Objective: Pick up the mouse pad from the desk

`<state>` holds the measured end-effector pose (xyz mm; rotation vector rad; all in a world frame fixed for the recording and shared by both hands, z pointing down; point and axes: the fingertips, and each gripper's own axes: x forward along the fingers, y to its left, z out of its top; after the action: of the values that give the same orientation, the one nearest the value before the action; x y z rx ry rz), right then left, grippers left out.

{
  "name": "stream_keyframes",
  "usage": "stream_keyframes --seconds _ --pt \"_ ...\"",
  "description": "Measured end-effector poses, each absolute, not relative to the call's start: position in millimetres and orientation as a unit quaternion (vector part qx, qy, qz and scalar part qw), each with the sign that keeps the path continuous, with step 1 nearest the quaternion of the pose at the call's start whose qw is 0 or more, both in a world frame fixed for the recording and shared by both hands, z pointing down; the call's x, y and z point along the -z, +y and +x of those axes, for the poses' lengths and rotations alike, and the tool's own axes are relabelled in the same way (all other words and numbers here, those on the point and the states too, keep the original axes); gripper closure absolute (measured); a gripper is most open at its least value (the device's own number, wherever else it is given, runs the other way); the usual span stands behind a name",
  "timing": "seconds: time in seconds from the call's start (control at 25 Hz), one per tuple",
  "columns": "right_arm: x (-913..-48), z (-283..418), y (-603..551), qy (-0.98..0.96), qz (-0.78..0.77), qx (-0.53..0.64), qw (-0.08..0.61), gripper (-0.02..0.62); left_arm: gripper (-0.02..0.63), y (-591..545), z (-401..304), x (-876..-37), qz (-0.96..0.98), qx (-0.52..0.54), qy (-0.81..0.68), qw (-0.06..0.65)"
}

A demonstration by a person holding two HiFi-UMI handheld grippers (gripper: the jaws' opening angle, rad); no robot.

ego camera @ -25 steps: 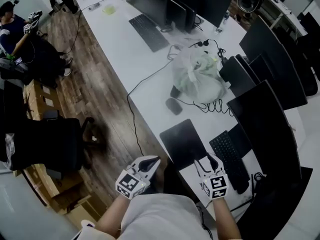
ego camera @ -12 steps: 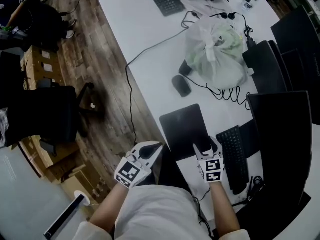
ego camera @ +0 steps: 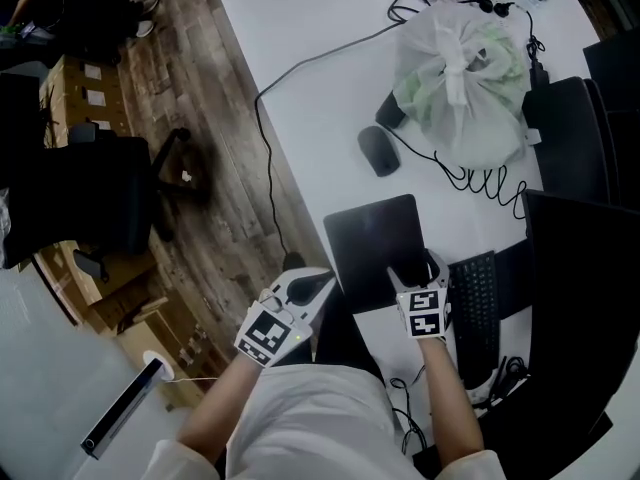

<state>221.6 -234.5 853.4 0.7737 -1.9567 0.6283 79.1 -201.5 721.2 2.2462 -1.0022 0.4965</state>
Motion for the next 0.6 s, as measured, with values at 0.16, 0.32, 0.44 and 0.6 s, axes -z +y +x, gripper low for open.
stream_keyframes --seconds 0.16,0.32,0.44,0.6 --pt "-865.8 221.3 -239.7 -0.782 0.311 -0.262 0.473 0.19 0.589 -201.9 76.8 -728.8 0.847 -0.188 -0.381 0.319" --pt "-869.0 221.5 -240.2 -0.775 0.311 -0.258 0.486 0.187 0.589 -202.1 72.2 -734.1 0.843 -0.189 -0.384 0.327" --pt "-868.7 221.3 -239.2 -0.777 0.31 -0.251 0.487 0.201 0.589 -201.9 68.6 -736.5 0.84 -0.189 -0.387 0.331" --pt "-870.6 220.3 -238.5 -0.78 0.308 -0.248 0.484 0.216 0.589 -201.0 65.2 -738.7 0.837 -0.191 -0.389 0.333"
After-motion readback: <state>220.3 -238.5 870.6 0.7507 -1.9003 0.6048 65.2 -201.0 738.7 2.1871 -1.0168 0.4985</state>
